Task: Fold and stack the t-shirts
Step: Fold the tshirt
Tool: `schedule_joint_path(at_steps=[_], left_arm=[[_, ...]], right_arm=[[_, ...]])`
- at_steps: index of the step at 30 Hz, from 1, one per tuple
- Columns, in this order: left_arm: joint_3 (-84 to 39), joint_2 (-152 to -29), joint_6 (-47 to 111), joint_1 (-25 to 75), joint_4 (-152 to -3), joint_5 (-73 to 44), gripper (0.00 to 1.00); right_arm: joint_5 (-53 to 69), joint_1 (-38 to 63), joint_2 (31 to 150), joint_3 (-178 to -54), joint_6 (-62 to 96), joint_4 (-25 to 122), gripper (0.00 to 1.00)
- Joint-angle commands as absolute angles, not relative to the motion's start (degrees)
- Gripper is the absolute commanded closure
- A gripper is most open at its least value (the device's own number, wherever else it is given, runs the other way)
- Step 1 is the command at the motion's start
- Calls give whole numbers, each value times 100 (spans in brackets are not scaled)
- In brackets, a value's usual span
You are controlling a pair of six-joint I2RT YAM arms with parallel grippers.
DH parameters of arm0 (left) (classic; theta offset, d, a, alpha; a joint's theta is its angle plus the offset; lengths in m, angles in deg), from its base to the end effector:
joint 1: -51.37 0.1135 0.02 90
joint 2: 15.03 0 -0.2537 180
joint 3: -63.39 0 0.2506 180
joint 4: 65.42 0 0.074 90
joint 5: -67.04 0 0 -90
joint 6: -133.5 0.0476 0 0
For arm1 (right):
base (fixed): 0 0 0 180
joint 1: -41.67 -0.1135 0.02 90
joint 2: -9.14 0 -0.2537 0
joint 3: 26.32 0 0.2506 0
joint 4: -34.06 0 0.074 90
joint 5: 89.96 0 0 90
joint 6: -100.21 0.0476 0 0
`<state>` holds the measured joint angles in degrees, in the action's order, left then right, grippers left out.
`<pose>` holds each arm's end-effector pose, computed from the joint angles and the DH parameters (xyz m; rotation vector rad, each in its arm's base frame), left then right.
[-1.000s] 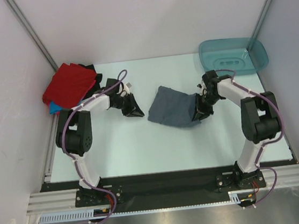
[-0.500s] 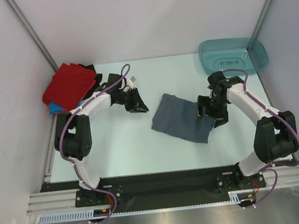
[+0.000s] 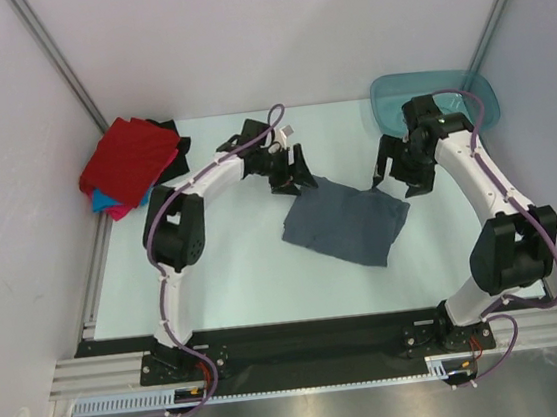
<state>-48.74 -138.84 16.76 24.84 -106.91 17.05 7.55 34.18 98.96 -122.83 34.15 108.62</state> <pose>0.4093 -0.2386 0.1852 0.3110 2.6060 -1.2368 0.3103 0.0471 0.2841 0.3633 2.7636 0.3237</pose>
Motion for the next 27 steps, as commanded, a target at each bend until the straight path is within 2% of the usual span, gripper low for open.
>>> schedule_joint_path(at_steps=[1, 2, 10, 16, 27], left_arm=[[-5531, -14193, 1757, 2500, -10791, 1397, 14], [-5610, -14246, 1862, 2500, -10828, 1326, 1], [-5874, -14291, 2425, 2491, -11170, -89, 0], [-6366, -14853, 2637, 2377, -11312, -178, 0], [-6113, -15091, 2435, 2105, -10837, 384, 0]], right_arm=[[848, 3455, 10054, -12754, 3403, 10873, 11], [892, 3464, 10072, -12824, 3412, 10882, 11], [1147, 3490, 10055, -12781, 3447, 10926, 11], [1182, 3552, 10028, -12842, 3359, 11137, 11], [1235, 3622, 10098, -12895, 3385, 11278, 12]])
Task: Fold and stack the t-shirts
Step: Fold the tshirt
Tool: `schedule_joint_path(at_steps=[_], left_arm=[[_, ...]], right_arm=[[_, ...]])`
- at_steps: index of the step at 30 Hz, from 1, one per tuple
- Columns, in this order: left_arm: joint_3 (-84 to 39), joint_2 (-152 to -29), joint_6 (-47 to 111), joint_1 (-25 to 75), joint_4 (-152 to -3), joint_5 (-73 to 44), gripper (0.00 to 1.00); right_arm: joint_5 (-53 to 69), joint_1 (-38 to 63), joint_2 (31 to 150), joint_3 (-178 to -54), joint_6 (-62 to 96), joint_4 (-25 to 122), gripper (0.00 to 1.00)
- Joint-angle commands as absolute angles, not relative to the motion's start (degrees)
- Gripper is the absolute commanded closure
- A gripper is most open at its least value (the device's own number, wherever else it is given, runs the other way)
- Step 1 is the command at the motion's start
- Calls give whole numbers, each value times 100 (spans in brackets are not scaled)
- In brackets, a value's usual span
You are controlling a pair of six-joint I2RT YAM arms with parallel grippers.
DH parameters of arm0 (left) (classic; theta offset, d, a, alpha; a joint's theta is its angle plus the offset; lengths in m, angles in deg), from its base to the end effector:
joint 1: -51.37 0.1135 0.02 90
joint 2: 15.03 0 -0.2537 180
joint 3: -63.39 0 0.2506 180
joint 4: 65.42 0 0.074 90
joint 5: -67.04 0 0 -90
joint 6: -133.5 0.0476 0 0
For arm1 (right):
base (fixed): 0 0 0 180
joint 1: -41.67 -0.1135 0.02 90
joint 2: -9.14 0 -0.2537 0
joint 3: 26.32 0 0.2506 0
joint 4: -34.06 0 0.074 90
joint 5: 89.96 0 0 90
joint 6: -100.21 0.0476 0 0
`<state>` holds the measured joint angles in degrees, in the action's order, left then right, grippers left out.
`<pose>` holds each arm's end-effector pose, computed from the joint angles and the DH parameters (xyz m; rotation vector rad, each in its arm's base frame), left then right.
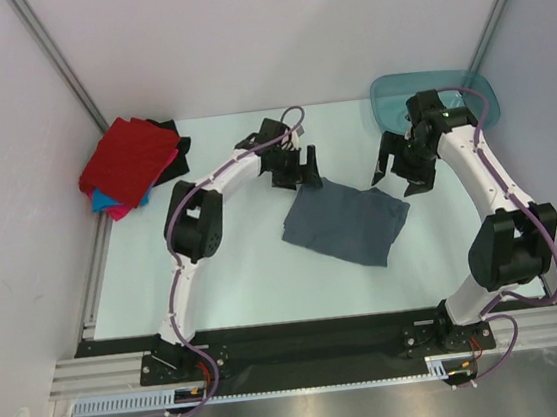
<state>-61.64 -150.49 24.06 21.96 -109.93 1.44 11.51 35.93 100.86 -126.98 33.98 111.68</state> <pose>0.4387 -0.2699 0.1500 0.4070 2.6014 -0.8602 0.3165 0.0413 0.2936 0.3871 2.7783 0.4068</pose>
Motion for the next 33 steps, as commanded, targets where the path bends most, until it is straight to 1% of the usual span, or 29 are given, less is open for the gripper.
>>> schedule_joint_path(at_steps=[1, 7, 9, 10, 12, 13, 16, 23, 26, 30, 33], left_arm=[[-6077, -15082, 2426, 2096, -10785, 428, 0], [-5594, -14959, 2382, 1964, -10574, 604, 1], [-5401, -14897, 2356, 1946, -10512, 613, 8], [-5365, -14889, 2321, 1946, -10477, 613, 18], [-5321, -14897, 2294, 1972, -10485, 578, 34], [-5321, -14906, 2250, 1990, -10477, 552, 55], [-5330, -14915, 2154, 2069, -10503, 482, 100], [-5154, -14705, 2065, 2271, -10555, 140, 100], [-4760, -14388, 1960, 2429, -10521, -80, 100], [-3934, -13914, 1784, 2658, -10205, -160, 100], [-3626, -13588, 1749, 2763, -10230, -405, 100]], right_arm=[[1244, 3622, 10107, -12877, 3394, 11278, 12], [1331, 3622, 10098, -12745, 3517, 11163, 12], [1358, 3631, 10098, -12745, 3535, 11155, 12], [1367, 3622, 10090, -12737, 3552, 11146, 12], [1411, 3613, 10081, -12719, 3544, 11137, 12], [1419, 3622, 10081, -12719, 3535, 11146, 12], [1411, 3631, 10055, -12710, 3508, 11181, 12], [1516, 3622, 9993, -12579, 3456, 11172, 12], [1595, 3613, 10002, -12526, 3456, 11120, 12], [1657, 3622, 10028, -12447, 3464, 11041, 13], [1701, 3622, 10054, -12412, 3438, 11005, 13]])
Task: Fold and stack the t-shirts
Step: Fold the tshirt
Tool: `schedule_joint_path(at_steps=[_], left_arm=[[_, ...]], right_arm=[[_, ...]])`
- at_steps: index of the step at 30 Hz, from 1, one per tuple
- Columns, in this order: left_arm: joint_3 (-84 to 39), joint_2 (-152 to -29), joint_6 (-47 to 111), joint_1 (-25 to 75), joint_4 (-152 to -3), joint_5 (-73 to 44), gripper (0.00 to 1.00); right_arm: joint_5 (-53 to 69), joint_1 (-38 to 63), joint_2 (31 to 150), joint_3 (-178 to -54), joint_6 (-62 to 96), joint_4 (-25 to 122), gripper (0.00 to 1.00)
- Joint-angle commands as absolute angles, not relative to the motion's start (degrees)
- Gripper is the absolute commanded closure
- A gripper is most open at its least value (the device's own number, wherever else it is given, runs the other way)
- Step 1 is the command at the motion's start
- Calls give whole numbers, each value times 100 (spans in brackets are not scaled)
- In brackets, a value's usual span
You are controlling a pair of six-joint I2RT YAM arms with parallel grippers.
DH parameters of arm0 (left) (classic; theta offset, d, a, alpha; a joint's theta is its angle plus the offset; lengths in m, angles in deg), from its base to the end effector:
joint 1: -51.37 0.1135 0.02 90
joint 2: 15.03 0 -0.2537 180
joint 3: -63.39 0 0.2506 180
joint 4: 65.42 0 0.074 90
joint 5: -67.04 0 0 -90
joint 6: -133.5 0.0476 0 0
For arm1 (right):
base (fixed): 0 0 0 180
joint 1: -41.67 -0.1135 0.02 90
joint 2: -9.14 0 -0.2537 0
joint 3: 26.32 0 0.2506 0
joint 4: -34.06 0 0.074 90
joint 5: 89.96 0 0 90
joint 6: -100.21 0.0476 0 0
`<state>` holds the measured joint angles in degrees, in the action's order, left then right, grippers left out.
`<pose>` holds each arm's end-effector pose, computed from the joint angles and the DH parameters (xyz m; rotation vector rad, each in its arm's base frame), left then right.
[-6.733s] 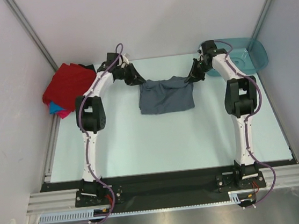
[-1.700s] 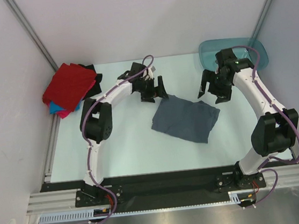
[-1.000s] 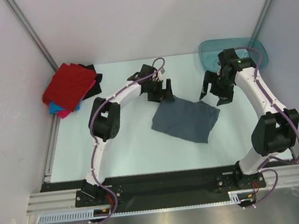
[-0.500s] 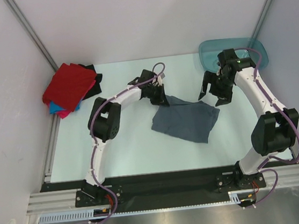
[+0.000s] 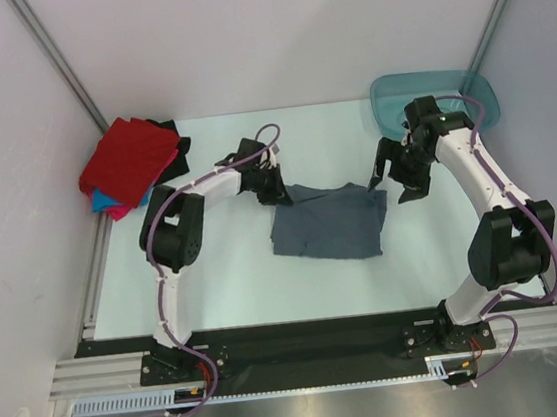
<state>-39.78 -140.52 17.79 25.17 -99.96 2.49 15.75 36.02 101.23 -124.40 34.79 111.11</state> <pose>0.4065 -0.2228 0.1269 0.1911 2.6737 -0.8913 0.3146 0.0441 0.2798 0.4042 2.8236 0.5038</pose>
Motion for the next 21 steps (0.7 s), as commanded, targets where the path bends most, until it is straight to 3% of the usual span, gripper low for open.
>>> schedule_joint_path(at_steps=[1, 8, 9, 10, 13, 15, 21], left_arm=[[-3572, -13518, 1723, 2790, -10274, -458, 100], [-3053, -12920, 1591, 2904, -10354, -679, 99], [-3053, -12876, 1599, 2904, -10362, -644, 87], [-3062, -12806, 1582, 2913, -10362, -530, 52], [-3246, -12639, 1599, 2904, -10388, -371, 12], [-3473, -12534, 1634, 2904, -10493, -415, 0], [-4326, -12313, 1810, 2904, -10924, -450, 0]], right_arm=[[1701, 3622, 10063, -12385, 3429, 10996, 13], [1894, 3613, 10230, -12166, 3324, 10812, 13], [1920, 3613, 10265, -12139, 3306, 10760, 13], [2007, 3613, 10335, -12113, 3289, 10663, 13], [2070, 3604, 10634, -12069, 3183, 10287, 18], [2096, 3604, 10940, -12103, 3157, 10066, 23], [2403, 3569, 11959, -12735, 3148, 9582, 36]])
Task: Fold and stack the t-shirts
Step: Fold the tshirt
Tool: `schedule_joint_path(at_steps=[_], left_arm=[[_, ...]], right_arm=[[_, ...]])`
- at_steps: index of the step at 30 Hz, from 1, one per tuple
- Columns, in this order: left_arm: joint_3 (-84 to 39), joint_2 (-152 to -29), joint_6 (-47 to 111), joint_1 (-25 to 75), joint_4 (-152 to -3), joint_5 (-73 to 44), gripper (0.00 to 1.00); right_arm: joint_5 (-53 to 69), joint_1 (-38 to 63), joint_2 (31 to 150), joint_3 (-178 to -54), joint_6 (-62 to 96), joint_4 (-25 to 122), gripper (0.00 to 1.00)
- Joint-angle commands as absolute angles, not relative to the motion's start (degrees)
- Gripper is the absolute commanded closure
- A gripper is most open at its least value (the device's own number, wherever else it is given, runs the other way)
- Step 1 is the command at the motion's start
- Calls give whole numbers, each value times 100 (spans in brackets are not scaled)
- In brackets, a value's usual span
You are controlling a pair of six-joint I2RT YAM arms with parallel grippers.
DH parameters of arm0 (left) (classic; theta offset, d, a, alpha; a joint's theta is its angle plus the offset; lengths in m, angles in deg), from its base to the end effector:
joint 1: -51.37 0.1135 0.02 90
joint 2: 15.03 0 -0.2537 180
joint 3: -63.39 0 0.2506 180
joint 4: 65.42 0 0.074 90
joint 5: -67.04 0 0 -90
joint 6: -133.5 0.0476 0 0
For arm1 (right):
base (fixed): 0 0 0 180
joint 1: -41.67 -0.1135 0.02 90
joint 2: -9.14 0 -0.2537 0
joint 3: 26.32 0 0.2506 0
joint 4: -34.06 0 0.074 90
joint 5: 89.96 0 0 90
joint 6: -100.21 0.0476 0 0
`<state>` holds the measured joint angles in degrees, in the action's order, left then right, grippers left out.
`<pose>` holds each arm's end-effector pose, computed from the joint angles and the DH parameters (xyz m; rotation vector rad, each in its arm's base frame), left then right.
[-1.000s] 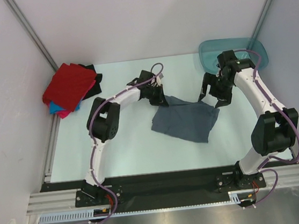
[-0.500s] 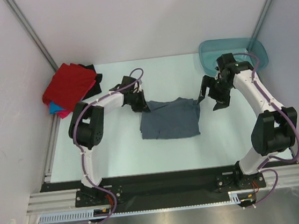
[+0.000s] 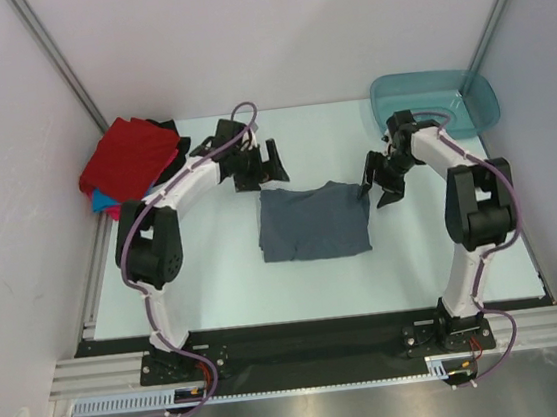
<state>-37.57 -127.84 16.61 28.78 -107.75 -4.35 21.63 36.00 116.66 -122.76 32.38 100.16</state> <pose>0.3942 -0.1805 0.1993 0.0402 2.6125 -0.7412 0.3650 0.0538 0.1920 0.3610 2.9304 0.6261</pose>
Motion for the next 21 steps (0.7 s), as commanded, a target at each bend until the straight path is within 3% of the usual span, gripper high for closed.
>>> schedule_joint_path(at_steps=[1, 7, 21], left_arm=[[-4406, -12313, 1793, 2904, -10960, -442, 0], [-4565, -12120, 1740, 2887, -11039, -433, 0], [-4319, -11856, 1731, 2895, -11100, -274, 0]], right_arm=[[2430, 3552, 12049, -12884, 3148, 9581, 37], [2509, 3437, 12567, -13676, 3078, 9687, 39], [2571, 3385, 13078, -13985, 3025, 9625, 48]])
